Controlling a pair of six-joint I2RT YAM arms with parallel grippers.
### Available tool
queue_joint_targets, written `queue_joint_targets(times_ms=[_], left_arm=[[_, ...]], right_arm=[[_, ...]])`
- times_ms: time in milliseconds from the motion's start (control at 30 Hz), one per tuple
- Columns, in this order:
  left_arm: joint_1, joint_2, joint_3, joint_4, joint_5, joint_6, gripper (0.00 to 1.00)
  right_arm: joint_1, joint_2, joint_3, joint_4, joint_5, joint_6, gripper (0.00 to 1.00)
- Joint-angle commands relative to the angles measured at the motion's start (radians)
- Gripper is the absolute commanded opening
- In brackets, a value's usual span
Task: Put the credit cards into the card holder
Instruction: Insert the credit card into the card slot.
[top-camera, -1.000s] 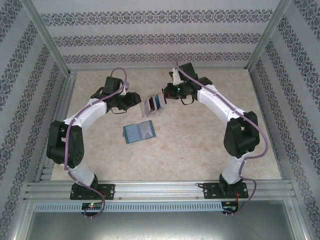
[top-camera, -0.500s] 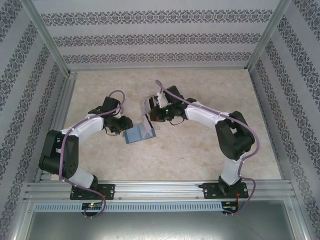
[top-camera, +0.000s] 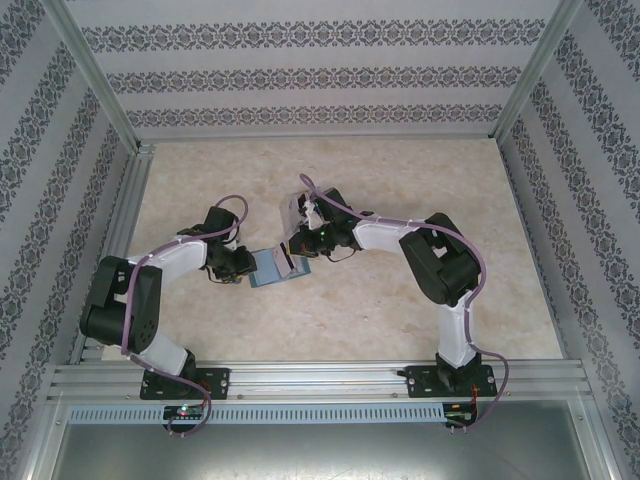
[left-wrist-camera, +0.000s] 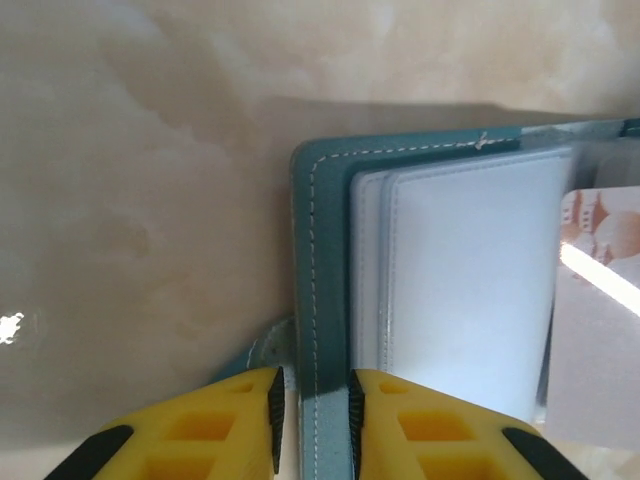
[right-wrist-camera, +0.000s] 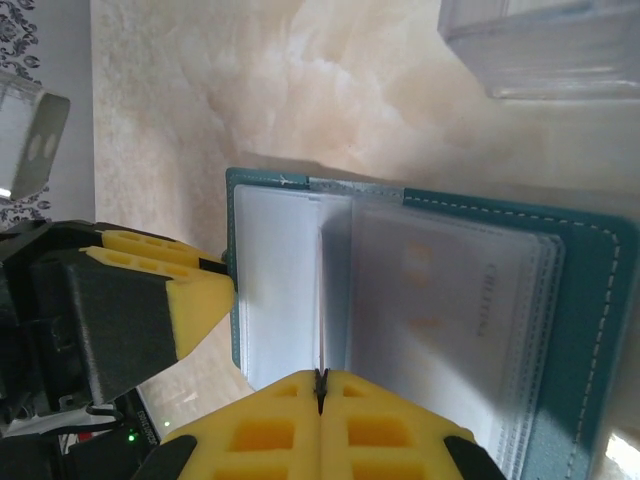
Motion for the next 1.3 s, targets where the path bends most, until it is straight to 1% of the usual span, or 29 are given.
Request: queue_joint_targets(times_ms=[0, 233, 333, 867, 1267], left_arm=[[0.011, 0.024, -0.017, 0.009, -0.013, 0.017, 0.25], [0.012, 0.02, -0.028, 0.01, -0.015, 0.02, 0.21], [0.011, 0.023, -0.035, 0.023, 0.001, 0.014, 0.2], [0.012, 0.021, -0.039, 0.028, 0.001, 0.017, 0.19], [0.013, 0.018, -0.036, 0.027, -0.002, 0.018, 0.19]], right_arm=[[-0.01, 0.006, -0.007, 0.02, 0.006, 0.018, 0.0], [-0.008, 0.013, -0.024, 0.037, 0.007, 0.039, 0.0], [-0.007, 0.018, -0.028, 0.039, 0.013, 0.046, 0.0], [0.026, 0.086, 0.014, 0.068, -0.001, 0.075, 0.0], [0.049, 0.088, 0.017, 0.014, 0.006, 0.049, 0.0]])
